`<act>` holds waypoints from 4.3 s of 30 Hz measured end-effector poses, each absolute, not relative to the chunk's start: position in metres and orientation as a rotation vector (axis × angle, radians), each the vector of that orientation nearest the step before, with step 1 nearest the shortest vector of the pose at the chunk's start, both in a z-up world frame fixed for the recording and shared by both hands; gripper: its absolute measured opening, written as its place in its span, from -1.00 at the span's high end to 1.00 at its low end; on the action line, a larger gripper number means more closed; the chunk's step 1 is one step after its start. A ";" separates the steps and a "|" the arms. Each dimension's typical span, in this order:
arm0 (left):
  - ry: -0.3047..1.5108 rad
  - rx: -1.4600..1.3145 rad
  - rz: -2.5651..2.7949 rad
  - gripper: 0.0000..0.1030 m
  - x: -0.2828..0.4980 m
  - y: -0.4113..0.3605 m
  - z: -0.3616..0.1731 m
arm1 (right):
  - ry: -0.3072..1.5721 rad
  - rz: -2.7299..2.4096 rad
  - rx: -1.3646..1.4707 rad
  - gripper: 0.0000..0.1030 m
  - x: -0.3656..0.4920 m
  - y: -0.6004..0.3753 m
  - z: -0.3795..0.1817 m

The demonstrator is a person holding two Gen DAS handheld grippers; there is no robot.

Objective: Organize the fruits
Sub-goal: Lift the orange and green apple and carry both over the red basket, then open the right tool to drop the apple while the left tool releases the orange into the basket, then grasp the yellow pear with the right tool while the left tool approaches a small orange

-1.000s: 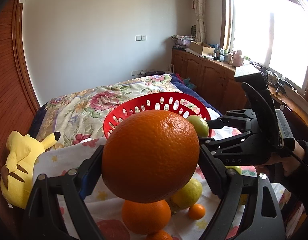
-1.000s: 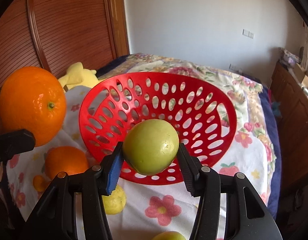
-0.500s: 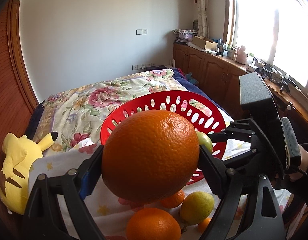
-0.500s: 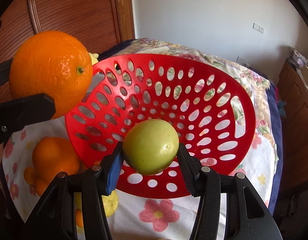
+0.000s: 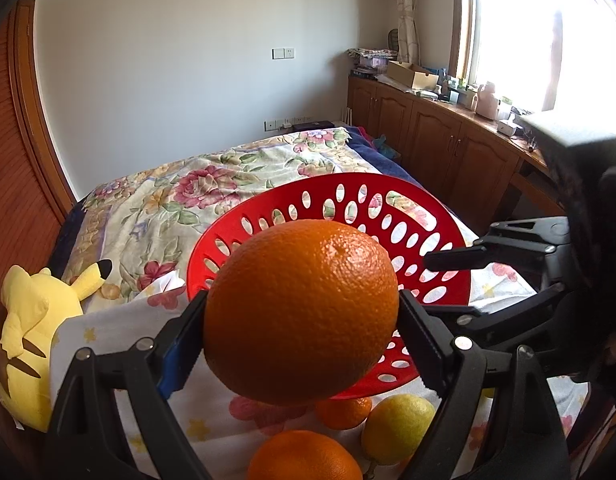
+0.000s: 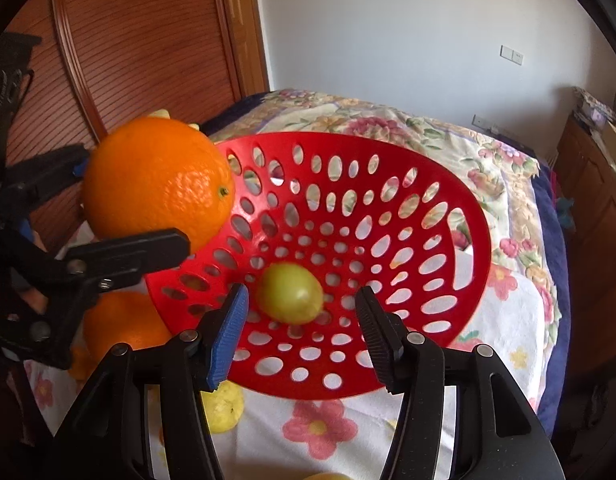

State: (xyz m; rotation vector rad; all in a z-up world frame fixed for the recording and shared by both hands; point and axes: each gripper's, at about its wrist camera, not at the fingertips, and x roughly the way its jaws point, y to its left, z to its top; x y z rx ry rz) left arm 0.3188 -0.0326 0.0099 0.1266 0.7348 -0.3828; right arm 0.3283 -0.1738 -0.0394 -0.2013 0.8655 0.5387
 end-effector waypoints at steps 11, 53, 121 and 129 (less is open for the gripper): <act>0.790 0.186 -0.394 -0.72 0.328 -0.061 -0.012 | 0.786 0.492 -0.178 -0.14 0.312 -0.203 -0.018; 0.635 0.164 -0.377 -0.73 0.209 -0.038 0.006 | 0.658 0.391 -0.067 -0.24 0.201 -0.245 -0.024; 0.815 0.023 -0.225 -0.09 0.131 0.059 -0.102 | 0.756 0.276 -0.125 -0.47 0.148 -0.237 -0.117; 0.830 0.030 -0.236 0.32 0.134 0.051 -0.106 | 0.769 0.275 -0.129 -0.47 0.150 -0.236 -0.118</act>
